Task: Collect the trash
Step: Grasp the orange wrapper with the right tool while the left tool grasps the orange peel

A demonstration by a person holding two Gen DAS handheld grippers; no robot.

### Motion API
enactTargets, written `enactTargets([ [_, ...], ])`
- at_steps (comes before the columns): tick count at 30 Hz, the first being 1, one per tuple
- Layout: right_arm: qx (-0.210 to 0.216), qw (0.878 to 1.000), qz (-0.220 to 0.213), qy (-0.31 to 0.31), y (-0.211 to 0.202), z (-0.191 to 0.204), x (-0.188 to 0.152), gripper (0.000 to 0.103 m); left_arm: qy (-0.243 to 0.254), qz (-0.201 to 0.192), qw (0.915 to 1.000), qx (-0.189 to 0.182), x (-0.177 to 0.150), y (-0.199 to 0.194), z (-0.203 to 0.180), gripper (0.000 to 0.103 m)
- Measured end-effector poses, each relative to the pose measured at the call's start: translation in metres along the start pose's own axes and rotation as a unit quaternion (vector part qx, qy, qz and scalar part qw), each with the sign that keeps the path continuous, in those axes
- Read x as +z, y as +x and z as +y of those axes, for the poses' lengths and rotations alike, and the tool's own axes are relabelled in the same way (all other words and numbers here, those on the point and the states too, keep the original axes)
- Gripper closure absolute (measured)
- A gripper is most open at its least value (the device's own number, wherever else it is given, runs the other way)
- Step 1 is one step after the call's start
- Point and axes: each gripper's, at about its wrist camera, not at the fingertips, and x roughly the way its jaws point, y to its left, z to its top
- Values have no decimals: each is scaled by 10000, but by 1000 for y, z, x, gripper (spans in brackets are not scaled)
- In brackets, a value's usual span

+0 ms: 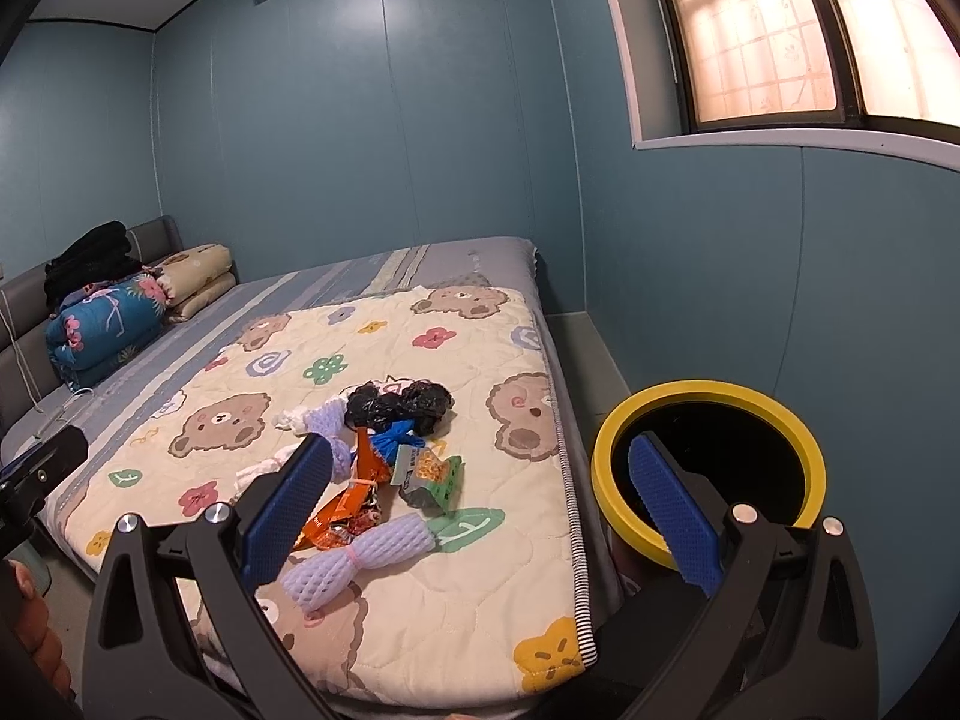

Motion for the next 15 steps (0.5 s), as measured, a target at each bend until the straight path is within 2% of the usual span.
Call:
enactTargets([
  [4, 233, 9997, 26, 105, 7, -4, 3, 8, -9, 34, 10000, 22, -1, 9, 8, 7],
  [7, 445, 9985, 326, 61, 24, -5, 5, 8, 105, 62, 9998, 145, 0, 19, 16, 7],
  [15, 941, 9893, 1114, 15, 73, 7, 5, 8, 363, 764, 9962, 187, -4, 71, 54, 7],
])
